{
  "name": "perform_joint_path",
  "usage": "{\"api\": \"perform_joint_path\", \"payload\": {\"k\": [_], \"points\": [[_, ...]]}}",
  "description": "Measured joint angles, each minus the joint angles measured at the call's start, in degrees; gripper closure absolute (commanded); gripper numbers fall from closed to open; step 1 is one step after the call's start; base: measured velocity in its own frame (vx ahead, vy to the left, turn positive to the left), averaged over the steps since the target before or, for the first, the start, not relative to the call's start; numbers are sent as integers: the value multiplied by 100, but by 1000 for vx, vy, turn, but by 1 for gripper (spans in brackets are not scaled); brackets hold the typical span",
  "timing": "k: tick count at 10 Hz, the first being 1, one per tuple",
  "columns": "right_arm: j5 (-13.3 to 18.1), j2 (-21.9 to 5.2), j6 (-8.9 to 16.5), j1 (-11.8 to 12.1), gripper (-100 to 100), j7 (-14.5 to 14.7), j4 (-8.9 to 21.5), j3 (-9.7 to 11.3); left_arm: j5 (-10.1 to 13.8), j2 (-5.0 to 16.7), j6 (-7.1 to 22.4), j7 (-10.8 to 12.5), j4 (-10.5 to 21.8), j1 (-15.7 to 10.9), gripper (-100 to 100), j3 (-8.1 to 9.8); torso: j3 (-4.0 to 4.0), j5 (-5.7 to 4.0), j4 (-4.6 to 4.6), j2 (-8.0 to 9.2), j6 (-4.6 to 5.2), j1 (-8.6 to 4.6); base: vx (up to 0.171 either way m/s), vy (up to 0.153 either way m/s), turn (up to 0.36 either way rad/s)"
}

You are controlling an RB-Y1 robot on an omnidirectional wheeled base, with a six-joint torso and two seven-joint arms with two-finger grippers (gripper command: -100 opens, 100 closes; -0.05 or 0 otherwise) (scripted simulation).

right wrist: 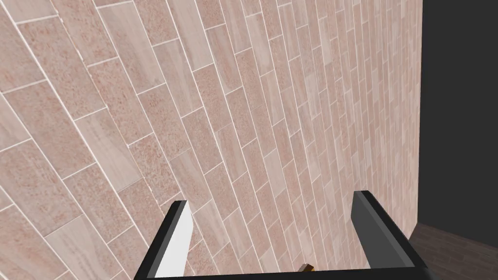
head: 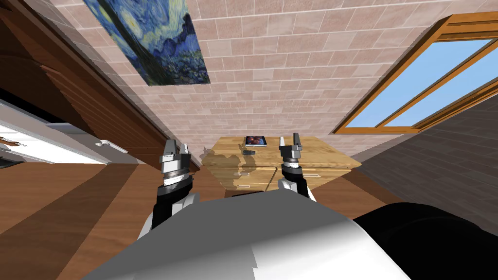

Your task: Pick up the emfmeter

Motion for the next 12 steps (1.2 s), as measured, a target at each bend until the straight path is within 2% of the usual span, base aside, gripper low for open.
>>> {"api": "perform_joint_path", "payload": {"k": [2, 5, 12], "points": [[-111, -317, -40, -56, -100, 11, -2, 14, 0, 0, 0, 0, 0, -2, 0, 0, 35, 0, 13, 62, 0, -2, -199, -2, 18], [-276, -819, -161, -140, -100, 48, 85, 84, 0, 0, 1, 0, 1, -2, 0, 0, 45, -1, 18, 77, -1, -6, -186, -6, 60], [-471, -1900, -397, -288, -100, 113, 487, 246, 0, 0, 0, 0, 0, -1, 0, 0, 21, 2, 9, 34, 0, 9, -99, 21, 73]]}}
